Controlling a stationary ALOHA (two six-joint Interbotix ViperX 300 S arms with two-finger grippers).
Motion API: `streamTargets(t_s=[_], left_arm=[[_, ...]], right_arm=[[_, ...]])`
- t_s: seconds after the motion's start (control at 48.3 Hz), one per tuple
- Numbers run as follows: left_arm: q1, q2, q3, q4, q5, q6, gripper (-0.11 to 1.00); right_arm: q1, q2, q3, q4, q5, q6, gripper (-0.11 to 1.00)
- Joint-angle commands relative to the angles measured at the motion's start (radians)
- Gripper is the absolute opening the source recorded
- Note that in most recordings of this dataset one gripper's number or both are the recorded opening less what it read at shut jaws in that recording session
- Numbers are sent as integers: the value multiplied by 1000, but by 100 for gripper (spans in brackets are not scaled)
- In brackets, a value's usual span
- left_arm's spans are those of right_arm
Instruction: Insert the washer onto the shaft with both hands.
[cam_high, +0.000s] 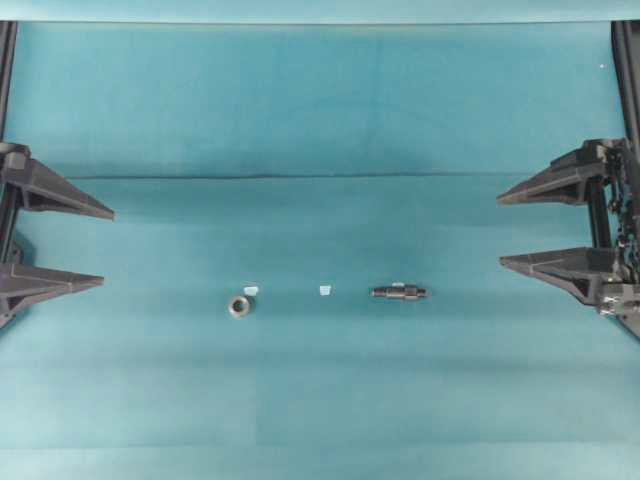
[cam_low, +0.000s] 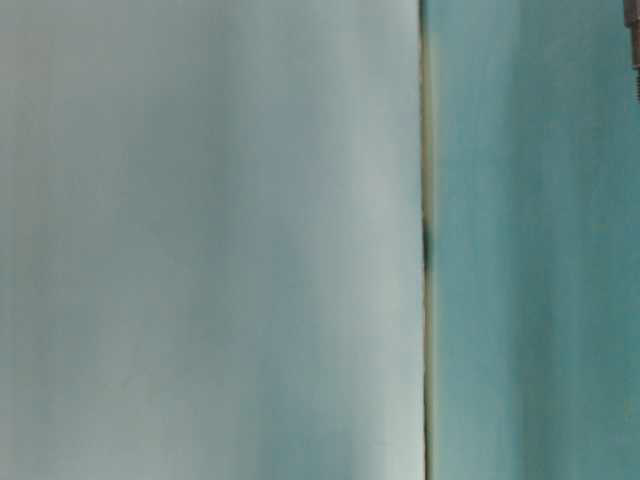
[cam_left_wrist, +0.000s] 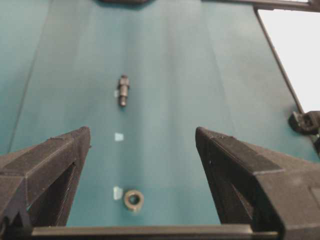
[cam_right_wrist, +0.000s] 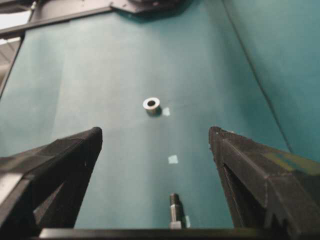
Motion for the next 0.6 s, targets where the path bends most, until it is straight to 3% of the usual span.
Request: streamTargets(t_s=[0.0, 0.58], left_arm=[[2, 2, -15, 2, -9, 2, 92], [3, -3, -12, 2, -9, 5, 92]], right_arm=[[-2, 2, -8, 0, -8, 3, 95], [-2, -8, -8, -2, -9, 3, 94]])
